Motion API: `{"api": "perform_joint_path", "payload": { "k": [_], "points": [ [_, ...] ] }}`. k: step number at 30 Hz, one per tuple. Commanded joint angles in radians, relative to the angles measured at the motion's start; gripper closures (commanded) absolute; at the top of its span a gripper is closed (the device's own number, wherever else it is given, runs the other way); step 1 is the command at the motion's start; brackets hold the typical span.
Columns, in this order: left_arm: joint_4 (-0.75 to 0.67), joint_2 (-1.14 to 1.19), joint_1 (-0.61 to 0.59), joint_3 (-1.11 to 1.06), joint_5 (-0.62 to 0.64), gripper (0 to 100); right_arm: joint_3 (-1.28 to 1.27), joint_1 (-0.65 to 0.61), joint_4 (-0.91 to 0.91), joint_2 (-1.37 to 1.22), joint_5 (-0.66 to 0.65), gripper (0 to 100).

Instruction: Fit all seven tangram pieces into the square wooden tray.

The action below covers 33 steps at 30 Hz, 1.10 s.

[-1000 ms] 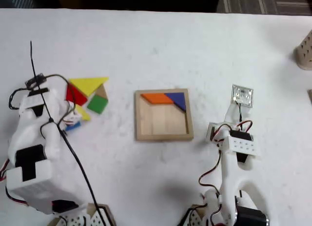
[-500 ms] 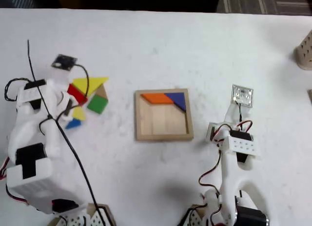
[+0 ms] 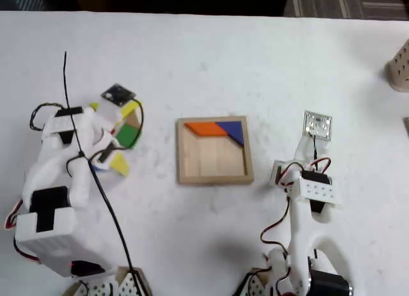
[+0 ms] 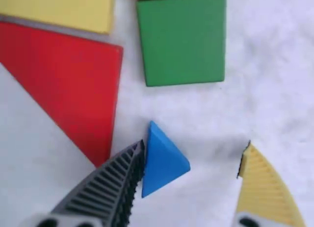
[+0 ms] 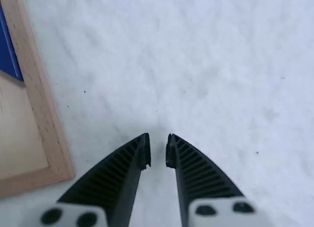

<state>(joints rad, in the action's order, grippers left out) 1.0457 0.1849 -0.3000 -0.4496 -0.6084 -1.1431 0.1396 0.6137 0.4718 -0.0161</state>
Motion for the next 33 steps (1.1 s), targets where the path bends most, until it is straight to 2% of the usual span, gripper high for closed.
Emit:
{"api": "perform_joint_path", "payload": {
  "k": [1,10,14,21,29,33],
  "points": [
    [0.003,-0.008,0.012,0.012,0.018,67,0.005,-0.010,-0.018,0.031,-0.012,93.7],
    [0.006,-0.002,-0.024,0.011,0.006,67,0.005,-0.010,-0.018,0.030,-0.012,93.7],
    [0.002,-0.002,-0.048,0.008,-0.066,67,0.005,-0.010,-0.018,0.031,-0.012,93.7],
    [-0.038,-0.001,-0.042,0.005,-0.075,82,0.005,-0.010,-0.018,0.031,-0.012,93.7],
    [-0.023,-0.001,-0.042,0.003,-0.077,81,0.005,-0.010,-0.019,0.030,-0.012,93.7],
    [0.009,-0.001,-0.048,0.003,-0.130,81,0.005,-0.010,-0.019,0.030,-0.012,93.7]
  ]
}}
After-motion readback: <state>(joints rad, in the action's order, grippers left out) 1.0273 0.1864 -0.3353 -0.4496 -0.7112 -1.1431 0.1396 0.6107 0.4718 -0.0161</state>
